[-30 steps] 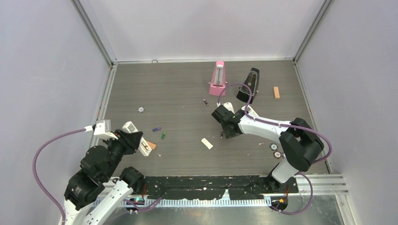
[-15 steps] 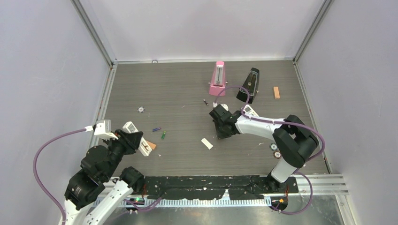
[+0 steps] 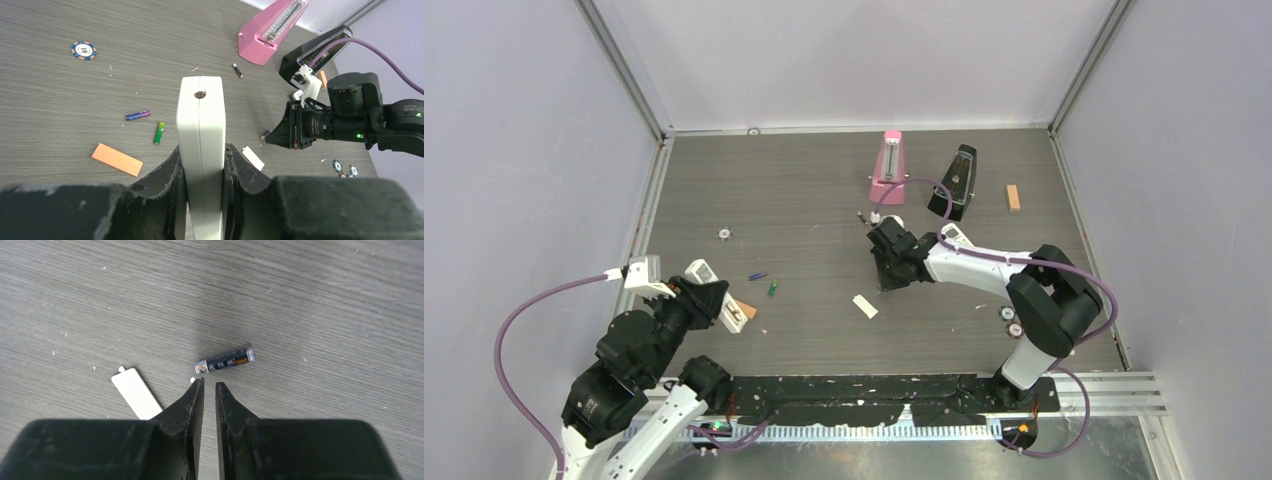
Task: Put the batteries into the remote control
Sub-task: Pick up the battery from the center of the board.
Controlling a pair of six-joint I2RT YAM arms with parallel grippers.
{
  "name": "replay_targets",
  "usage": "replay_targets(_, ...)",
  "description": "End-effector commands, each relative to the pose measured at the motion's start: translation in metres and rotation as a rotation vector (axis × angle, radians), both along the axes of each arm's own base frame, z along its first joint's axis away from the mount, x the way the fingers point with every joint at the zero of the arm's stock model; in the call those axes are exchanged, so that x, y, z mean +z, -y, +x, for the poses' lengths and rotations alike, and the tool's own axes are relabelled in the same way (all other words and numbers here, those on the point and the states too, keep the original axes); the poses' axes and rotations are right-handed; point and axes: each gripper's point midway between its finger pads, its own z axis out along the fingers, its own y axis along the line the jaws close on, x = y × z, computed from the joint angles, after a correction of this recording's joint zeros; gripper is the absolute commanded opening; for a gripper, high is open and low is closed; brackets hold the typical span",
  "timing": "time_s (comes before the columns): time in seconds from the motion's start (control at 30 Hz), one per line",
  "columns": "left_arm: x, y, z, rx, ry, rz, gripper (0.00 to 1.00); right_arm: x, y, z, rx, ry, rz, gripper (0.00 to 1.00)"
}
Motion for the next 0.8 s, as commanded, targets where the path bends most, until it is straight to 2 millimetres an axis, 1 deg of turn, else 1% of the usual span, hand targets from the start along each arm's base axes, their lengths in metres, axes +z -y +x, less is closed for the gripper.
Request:
replay_targets(0.0,0.018,-0.001,0.004,0.018,0.054,-0.025,0.0,0.039,-0.01,0.011,0.161,0.106,0.017,0.21)
replay_targets(0.07,0.019,-0.002,0.003,0.017,0.055,-0.025,0.0,0.039,-0.008,0.01,0.254,0.112,-0.022,0.29)
replay_targets(0.1,0.019,-0.002,0.003,0.018,0.055,-0.024,0.0,0.041,-0.007,0.013,0.319,0.128,-0.053,0.37)
replay_targets(0.13,0.019,-0.003,0.003,0.018,0.055,-0.024,0.0,0.039,-0.003,0.011,0.354,0.12,-0.08,0.41)
replay_targets(0.17,0.019,-0.003,0.002,0.017,0.054,-0.022,0.0,0.041,-0.002,0.013,0.423,0.134,-0.111,0.49)
replay_targets(0.2,0.019,-0.003,0.002,0.016,0.054,-0.024,0.0,0.039,0.004,0.011,0.497,0.132,-0.157,0.53)
replay_targets(0.23,0.019,-0.003,0.002,0.016,0.054,-0.024,0.0,0.039,0.004,0.011,0.536,0.128,-0.172,0.58)
replay_targets(0.27,0.019,-0.003,0.002,0.017,0.053,-0.024,0.0,0.037,0.009,0.008,0.611,0.121,-0.208,0.61)
replay_targets(0.3,0.019,-0.003,0.002,0.016,0.052,-0.023,0.0,0.037,0.009,0.006,0.65,0.116,-0.21,0.63)
replay_targets(0.4,0.016,-0.002,0.002,0.016,0.044,-0.021,0.0,0.035,0.014,0.006,0.776,0.117,-0.264,0.66)
replay_targets(0.5,0.015,-0.002,0.003,0.016,0.036,-0.017,0.0,0.033,0.012,0.011,0.839,0.112,-0.295,0.63)
replay_targets(0.53,0.014,-0.001,0.003,0.016,0.034,-0.014,0.0,0.031,0.008,0.01,0.873,0.104,-0.28,0.61)
replay_targets(0.63,0.014,-0.002,0.004,0.018,0.031,-0.011,0.0,0.024,0.002,0.016,0.906,0.076,-0.293,0.58)
replay_targets(0.77,0.015,-0.002,0.005,0.021,0.031,-0.006,0.0,0.016,-0.004,0.022,0.937,0.08,-0.299,0.56)
